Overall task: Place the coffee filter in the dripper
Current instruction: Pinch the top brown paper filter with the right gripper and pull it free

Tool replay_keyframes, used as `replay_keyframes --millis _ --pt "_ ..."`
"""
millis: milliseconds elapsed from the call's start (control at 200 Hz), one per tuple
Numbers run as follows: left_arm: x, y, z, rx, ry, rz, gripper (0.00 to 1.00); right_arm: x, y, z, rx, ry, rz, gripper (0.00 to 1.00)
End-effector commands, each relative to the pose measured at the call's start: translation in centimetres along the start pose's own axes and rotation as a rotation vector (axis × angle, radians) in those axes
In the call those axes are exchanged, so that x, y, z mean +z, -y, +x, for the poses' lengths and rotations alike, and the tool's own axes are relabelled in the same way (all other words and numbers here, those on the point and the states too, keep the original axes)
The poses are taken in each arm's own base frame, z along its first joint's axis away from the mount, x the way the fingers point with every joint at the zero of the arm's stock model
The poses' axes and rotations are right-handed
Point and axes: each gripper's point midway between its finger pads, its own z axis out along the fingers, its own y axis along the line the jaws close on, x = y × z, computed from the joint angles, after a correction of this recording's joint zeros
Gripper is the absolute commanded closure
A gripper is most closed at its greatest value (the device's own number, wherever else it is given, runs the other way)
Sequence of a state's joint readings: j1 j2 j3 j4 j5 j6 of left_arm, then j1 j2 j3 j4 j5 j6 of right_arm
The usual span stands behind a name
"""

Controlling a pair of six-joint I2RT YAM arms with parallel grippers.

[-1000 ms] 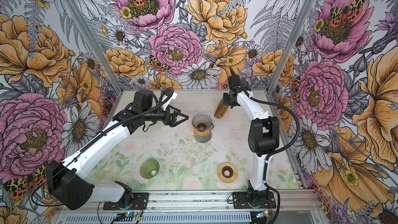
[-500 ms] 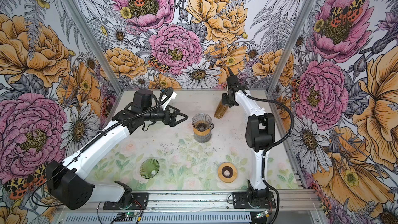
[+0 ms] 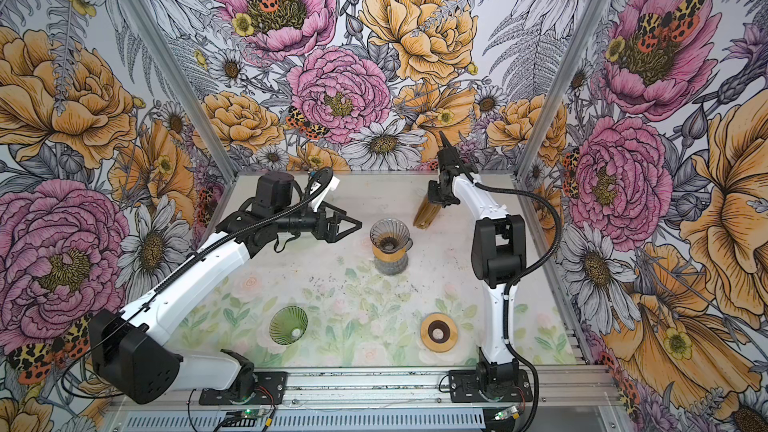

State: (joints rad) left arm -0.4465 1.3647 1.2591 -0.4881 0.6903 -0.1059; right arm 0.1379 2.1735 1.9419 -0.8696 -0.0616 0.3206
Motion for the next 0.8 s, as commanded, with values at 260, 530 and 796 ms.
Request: replay_keyframes --millis 260,530,796 --pt "-0.2 0.2 -1.1 0.01 0.028 0.022 0.01 -0.5 -0.3 -1.7 0.003 0.049 -0.016 0.95" --pt "-0.3 0.2 -1.1 0.008 0.028 0.024 0.01 -3.6 -0.7 -2.7 -0.02 0.099 -0.021 0.97" --pt "-0.3 0.3 -1.1 0.006 0.028 0.027 0.01 -6.7 -1.1 -2.7 -0.042 0.128 -0.033 0.97"
